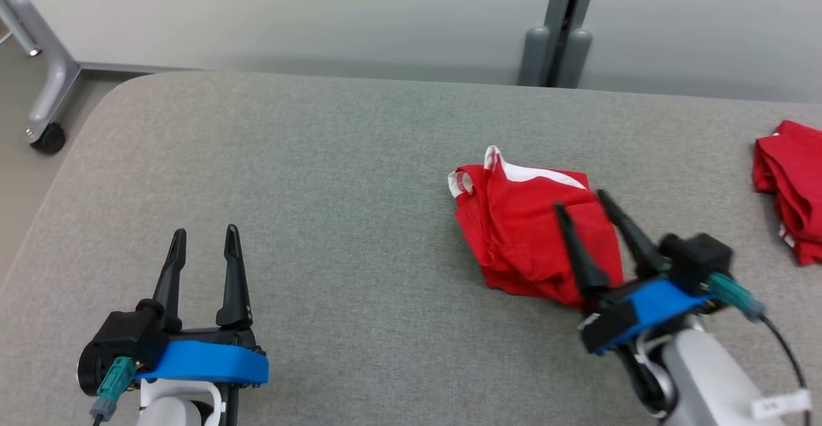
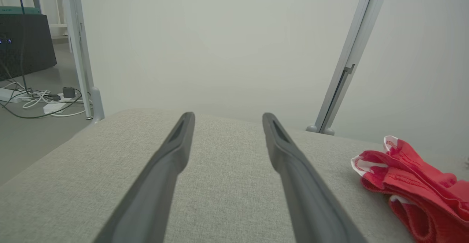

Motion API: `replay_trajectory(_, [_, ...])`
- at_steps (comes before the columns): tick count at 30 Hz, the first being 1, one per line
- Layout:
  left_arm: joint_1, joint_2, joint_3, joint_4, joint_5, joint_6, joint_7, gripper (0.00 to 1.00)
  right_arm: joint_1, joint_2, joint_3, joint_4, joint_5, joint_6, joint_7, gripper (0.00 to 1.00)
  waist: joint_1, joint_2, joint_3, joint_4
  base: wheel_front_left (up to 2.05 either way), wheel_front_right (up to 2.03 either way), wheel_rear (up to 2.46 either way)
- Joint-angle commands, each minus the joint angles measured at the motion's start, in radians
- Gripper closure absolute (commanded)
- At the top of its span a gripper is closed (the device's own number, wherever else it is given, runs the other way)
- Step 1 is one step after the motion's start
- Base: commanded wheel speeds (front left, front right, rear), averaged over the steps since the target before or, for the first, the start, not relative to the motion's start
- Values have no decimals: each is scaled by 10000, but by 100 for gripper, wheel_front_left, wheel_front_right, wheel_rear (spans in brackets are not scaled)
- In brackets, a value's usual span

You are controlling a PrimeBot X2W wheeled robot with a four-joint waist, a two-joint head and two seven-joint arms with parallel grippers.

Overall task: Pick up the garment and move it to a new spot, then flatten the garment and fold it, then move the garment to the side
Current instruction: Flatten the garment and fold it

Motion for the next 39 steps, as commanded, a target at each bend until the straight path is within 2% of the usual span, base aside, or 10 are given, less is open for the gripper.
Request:
replay_trajectory(1, [106, -13, 41, -1, 39, -41, -28, 0, 225, -77, -159, -143, -73, 1, -36, 0, 0, 0, -95, -106, 0, 0, 0])
replay_trajectory(5, [174, -12, 78, -14, 119, -44, -26, 0, 1125, -6, -1386, -1151, -500, 1, -37, 0, 0, 0, -202, -240, 0, 0, 0])
replay_trajectory(10, [272, -10, 146, 2, 248, 29, -26, 0, 1797, 71, -2616, -1629, -911, 1, -37, 0, 0, 0, -262, -295, 0, 0, 0])
replay_trajectory(14, [305, -12, 210, -15, 395, 129, -26, 0, 2006, 185, -3181, -1751, -1177, 1, -37, 0, 0, 0, -305, -278, 0, 0, 0])
replay_trajectory(19, [311, -14, 260, -44, 482, 143, -26, 0, 1623, 302, -3410, -1633, -1367, 1, 79, 0, 0, 0, -266, -178, 0, 0, 0])
replay_trajectory(20, [283, -12, 251, -45, 505, 140, -26, 0, 1457, 313, -3369, -1562, -1427, 1, 125, 42, 0, 0, -237, -144, 0, 0, 0])
replay_trajectory(21, [251, -12, 240, -40, 521, 137, -26, 0, 1313, 327, -3314, -1455, -1480, 1, 184, 100, 0, 0, -213, -111, 0, 0, 0])
replay_trajectory(30, [-150, -14, 27, 23, 342, 91, -26, 0, -839, 427, -2657, 767, -1982, 1, 646, 100, 0, 0, 276, 423, 0, 0, 0])
replay_trajectory(39, [-466, -12, -245, 108, 125, 154, -26, 0, -2410, 460, -2591, 4077, -2591, 1, 529, 100, 0, 0, 669, 947, 0, 0, 0])
